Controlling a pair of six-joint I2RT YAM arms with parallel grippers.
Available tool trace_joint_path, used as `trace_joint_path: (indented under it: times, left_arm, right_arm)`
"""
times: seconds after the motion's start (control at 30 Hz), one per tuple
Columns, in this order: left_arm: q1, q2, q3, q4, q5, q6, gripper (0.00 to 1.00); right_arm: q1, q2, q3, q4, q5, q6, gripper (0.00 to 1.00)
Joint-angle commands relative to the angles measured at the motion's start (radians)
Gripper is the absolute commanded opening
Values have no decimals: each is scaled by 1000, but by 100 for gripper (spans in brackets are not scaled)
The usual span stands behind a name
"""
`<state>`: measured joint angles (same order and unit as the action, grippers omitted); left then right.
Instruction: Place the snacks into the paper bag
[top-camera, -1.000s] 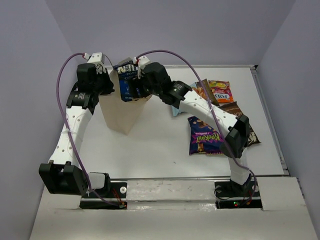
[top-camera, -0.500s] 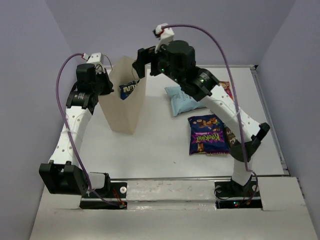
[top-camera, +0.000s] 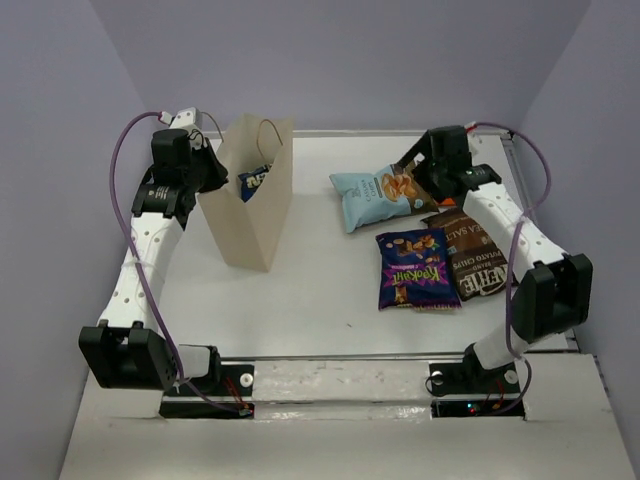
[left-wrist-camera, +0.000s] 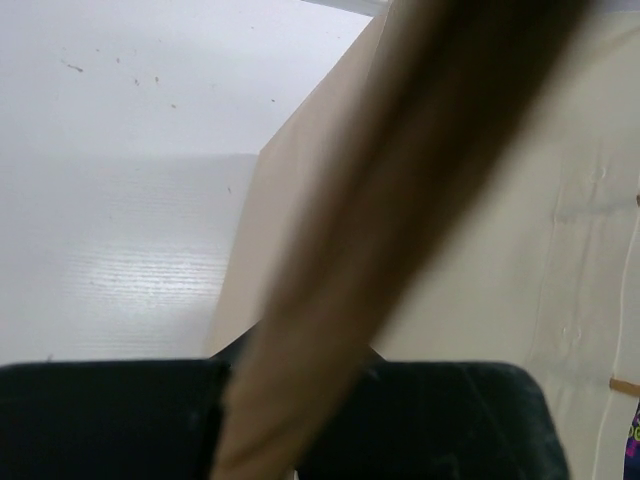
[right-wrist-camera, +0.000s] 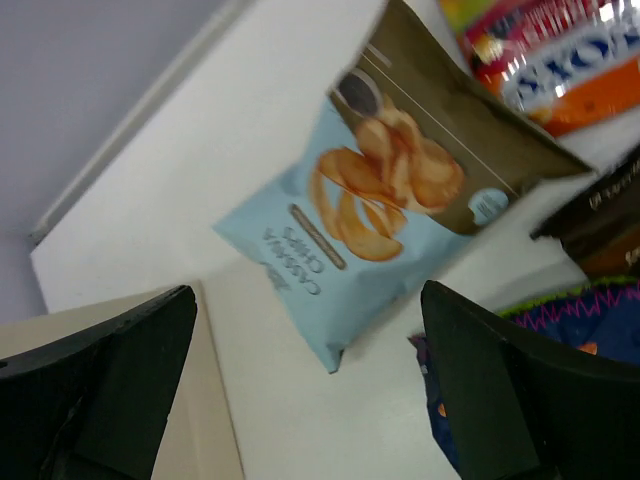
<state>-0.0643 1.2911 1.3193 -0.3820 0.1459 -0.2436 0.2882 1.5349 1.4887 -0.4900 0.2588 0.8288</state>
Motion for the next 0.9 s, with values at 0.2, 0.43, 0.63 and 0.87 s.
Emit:
trace_joint_path:
  times: [0.2, 0.43, 0.63, 0.87]
  left_arm:
    - [0, -52, -20, 69, 38, -25, 0]
    - [0, -53, -19, 72, 32, -17, 0]
    - [0, -47, -26, 75, 26, -14, 0]
    - [0, -56, -32, 80, 26, -10, 0]
  right_arm:
    - [-57, 152, -114, 1, -15, 372, 100]
    - [-66, 371, -44, 41, -56, 391, 99]
    - [-66, 464, 24, 57, -58, 458, 83]
    - [-66, 472, -19, 90, -35, 423, 23]
